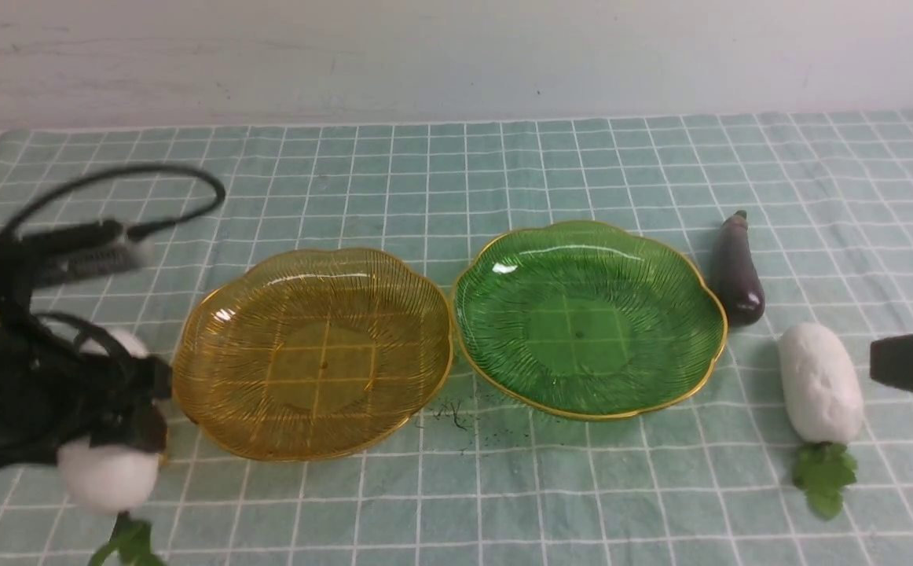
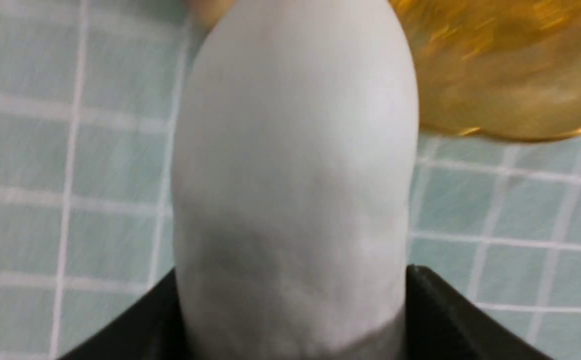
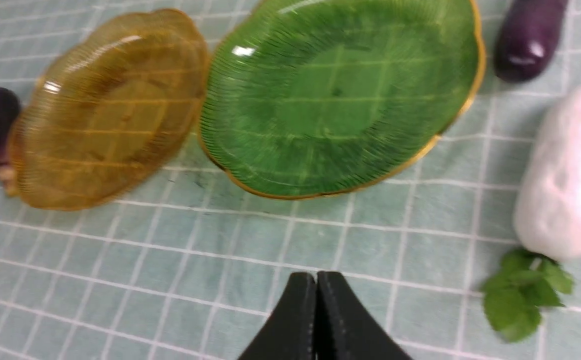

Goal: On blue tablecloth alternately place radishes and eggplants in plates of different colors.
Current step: 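Pick up the white radish and place it in the left plate, then place the white radish onto the plate beside the other radish with the right gripper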

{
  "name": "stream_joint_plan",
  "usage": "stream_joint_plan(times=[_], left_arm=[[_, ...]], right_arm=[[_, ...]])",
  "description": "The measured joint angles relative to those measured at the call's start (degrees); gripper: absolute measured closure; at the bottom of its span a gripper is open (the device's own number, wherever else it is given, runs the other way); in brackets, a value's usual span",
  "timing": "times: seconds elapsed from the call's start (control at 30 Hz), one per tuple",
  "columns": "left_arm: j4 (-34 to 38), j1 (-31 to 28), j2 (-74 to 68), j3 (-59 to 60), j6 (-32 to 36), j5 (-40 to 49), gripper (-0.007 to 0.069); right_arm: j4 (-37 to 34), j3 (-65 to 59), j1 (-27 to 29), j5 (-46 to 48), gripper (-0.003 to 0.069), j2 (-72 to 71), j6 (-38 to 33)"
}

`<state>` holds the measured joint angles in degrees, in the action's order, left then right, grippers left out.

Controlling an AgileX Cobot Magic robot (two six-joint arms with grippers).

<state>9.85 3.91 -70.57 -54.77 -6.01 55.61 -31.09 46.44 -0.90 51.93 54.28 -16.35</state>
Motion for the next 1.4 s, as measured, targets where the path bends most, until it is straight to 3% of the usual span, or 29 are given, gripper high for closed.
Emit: stream_joint_plan(times=[0.27, 0.37, 0.4, 0.57, 0.7, 0.83, 0.97, 1.07, 1.13, 1.17, 1.2, 1.3, 1.4], left_arm=[[15.04, 0.28, -7.15, -8.15, 22.14, -7.31, 0.0179], [16.79, 0.28, -11.14, -9.05, 26.77, -9.44, 0.0179], [18.14, 0.28, -15.72, -10.08, 29.81, -11.00, 0.0179], [19.19, 0.28, -24.45, -12.73, 31.17, -12.50, 0.0179], [19.30, 0.28, -30.36, -15.42, 31.24, -12.51, 0.0165], [19.36, 0.28, -34.51, -18.35, 31.15, -12.30, 0.0028], [19.36, 0.28, -35.94, -20.43, 31.11, -11.39, -0.0050], [19.20, 0.28, -35.94, -23.24, 28.96, -8.32, -0.0050], [17.64, 0.28, -35.52, -25.29, 26.40, -5.32, -0.0002], [16.49, 0.28, -35.14, -26.27, 24.46, -3.83, 0.0057], [15.02, 0.28, -34.61, -27.27, 23.32, -2.28, 0.0104], [9.18, 0.28, -31.66, -29.78, 19.13, 2.09, 0.0403], [4.61, 0.07, -27.62, -30.15, 17.54, 4.43, 0.0559]], right_arm=[[16.98, 10.49, 0.00, 0.41, 0.0661, 16.49, 11.72], [17.86, 11.12, 0.00, -0.31, 0.0643, 20.05, 12.38], [18.21, 11.65, 0.00, -1.86, 0.0607, 24.03, 12.66], [19.00, 12.72, 0.00, -6.89, 0.0468, 32.09, 12.73], [21.74, 13.33, 0.00, -10.81, 0.0286, 37.91, 13.38], [22.72, 13.49, 0.00, -12.95, 0.0111, 42.95, 14.30], [23.37, 13.61, 0.00, -14.73, 0.0046, 46.45, 14.35], [24.02, 13.61, 0.00, -15.45, 0.0079, 49.06, 14.35], [24.76, 13.67, 0.00, -15.13, 0.0146, 49.27, 14.46], [25.20, 14.22, 0.00, -14.10, 0.0191, 49.27, 14.61], [25.46, 14.65, 0.00, -13.63, 0.0190, 49.17, 14.65], [26.10, 17.76, 0.00, -9.06, 0.0183, 47.37, 15.25], [22.83, 21.09, -0.13, -5.49, 0.0183, 44.00, 16.83]])
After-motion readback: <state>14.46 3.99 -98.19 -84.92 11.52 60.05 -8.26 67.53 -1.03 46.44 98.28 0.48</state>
